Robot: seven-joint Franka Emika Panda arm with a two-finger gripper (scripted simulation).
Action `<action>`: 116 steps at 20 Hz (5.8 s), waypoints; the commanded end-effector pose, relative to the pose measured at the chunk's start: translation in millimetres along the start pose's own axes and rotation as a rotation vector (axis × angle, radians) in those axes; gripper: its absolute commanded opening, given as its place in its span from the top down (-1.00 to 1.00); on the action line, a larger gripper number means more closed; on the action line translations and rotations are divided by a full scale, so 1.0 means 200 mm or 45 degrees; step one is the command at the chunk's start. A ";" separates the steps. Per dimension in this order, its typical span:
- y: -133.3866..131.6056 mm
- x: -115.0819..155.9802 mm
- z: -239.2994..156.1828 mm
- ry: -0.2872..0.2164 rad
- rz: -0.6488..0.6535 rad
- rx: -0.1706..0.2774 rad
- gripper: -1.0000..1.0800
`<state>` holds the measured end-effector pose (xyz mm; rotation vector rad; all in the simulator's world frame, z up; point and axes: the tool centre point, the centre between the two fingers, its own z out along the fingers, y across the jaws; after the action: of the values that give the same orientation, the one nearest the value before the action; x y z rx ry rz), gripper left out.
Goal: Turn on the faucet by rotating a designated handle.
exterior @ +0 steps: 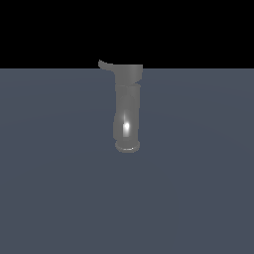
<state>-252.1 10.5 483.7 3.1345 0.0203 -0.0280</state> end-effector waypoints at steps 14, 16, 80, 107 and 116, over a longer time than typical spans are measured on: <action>-0.08 0.06 0.05 0.000 0.116 0.002 1.00; -0.11 0.08 0.07 0.000 0.155 0.003 1.00; -0.32 1.53 0.86 0.010 1.941 0.025 1.00; -0.36 1.46 0.84 0.027 2.043 0.047 1.00; -0.35 1.32 0.90 0.012 2.063 0.028 1.00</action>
<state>19.5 88.1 313.1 2.2125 -2.2723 0.0370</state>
